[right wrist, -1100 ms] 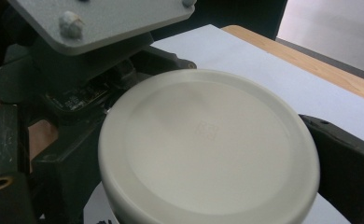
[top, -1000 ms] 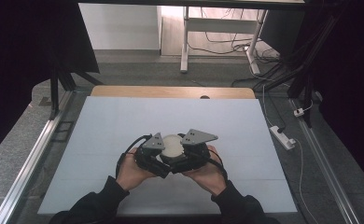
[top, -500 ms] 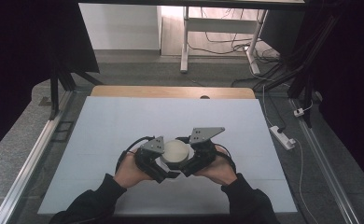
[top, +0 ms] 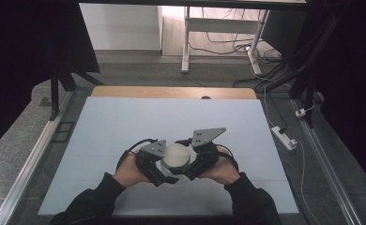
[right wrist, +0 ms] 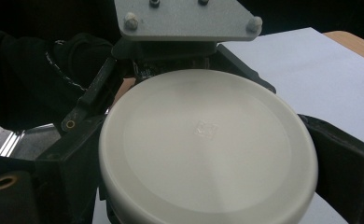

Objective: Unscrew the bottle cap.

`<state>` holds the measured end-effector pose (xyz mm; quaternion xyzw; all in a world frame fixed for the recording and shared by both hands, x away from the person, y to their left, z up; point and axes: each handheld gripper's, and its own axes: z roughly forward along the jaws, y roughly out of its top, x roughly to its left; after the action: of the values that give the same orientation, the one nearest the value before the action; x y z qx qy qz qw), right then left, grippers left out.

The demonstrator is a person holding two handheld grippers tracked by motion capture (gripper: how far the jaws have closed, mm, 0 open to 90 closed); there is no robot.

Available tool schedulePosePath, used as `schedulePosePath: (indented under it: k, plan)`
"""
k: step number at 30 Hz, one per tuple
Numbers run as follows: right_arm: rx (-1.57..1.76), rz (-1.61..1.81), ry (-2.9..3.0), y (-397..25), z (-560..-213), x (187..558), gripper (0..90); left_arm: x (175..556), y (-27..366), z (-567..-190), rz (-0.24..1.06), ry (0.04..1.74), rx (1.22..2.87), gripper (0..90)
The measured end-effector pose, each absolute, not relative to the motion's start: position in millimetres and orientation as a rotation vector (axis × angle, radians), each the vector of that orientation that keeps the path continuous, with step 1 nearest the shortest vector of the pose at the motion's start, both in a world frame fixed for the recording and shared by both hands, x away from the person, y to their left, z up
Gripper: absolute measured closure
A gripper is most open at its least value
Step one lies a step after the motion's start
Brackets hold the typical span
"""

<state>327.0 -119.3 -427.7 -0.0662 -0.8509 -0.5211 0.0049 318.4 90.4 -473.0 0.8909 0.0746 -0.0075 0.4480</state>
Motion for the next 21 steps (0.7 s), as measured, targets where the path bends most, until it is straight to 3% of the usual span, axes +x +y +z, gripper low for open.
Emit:
schedulePosePath:
  k: [21]
  plan:
    - [-0.231, -1.681, -2.682, -124.6, -419.5, 325.5, 7.3, 322.2, 96.7, -473.7, 0.038, 0.232, 2.197, 7.5]
